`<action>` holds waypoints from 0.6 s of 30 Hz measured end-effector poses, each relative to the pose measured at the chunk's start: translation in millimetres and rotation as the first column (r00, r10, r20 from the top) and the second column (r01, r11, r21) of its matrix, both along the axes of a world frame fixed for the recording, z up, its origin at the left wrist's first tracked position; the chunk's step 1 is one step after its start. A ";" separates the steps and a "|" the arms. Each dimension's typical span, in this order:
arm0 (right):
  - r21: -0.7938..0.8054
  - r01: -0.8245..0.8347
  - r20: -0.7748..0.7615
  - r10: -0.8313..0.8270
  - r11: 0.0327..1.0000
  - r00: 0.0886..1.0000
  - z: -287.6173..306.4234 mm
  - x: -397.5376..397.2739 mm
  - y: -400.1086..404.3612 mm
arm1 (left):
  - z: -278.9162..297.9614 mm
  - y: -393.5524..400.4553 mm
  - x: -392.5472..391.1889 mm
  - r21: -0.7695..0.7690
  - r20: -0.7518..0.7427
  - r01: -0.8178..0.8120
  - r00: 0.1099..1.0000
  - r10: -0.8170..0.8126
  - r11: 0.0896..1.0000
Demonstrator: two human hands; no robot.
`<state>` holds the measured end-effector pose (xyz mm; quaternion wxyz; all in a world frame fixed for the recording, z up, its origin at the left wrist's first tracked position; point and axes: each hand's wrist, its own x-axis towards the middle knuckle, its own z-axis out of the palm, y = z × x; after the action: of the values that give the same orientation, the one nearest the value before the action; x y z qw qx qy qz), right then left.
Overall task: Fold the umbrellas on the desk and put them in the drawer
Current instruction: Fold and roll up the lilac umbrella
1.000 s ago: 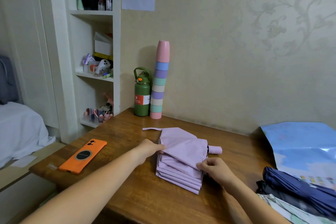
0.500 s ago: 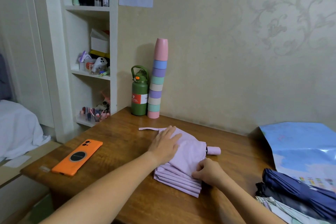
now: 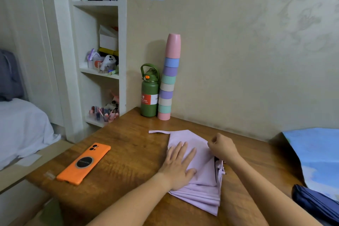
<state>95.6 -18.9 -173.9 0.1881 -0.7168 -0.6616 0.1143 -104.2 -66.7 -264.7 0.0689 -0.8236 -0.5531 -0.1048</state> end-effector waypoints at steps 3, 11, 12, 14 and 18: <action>-0.094 0.010 0.085 -0.002 0.996 0.996 -10.9 -7.8 30.5 | -10.4 3.3 0.7 0.034 -0.091 -0.050 0.994 0.053 0.998; -0.191 0.032 -0.179 -0.067 0.981 0.982 -3.5 -22.5 61.4 | -20.1 11.7 -0.9 0.027 -0.072 -0.011 0.997 0.013 1.000; -0.170 0.021 -0.216 -0.058 0.985 0.975 -3.5 -24.1 64.2 | -20.2 12.5 0.0 0.029 -0.062 -0.009 0.998 0.010 1.000; -0.105 -0.012 -0.342 -0.025 0.994 0.940 -4.8 -27.9 68.1 | -21.6 12.9 1.1 0.029 -0.036 -0.018 0.999 0.019 0.999; -0.053 -0.088 -0.585 0.040 0.995 0.810 0.3 -36.2 58.1 | -14.3 10.0 -1.8 -0.003 0.082 0.063 0.995 -0.062 0.998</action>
<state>59.3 39.2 -173.6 0.3497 -0.6315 -0.5910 0.3601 -106.0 -56.7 -279.0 0.0405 -0.8357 -0.5298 -0.1388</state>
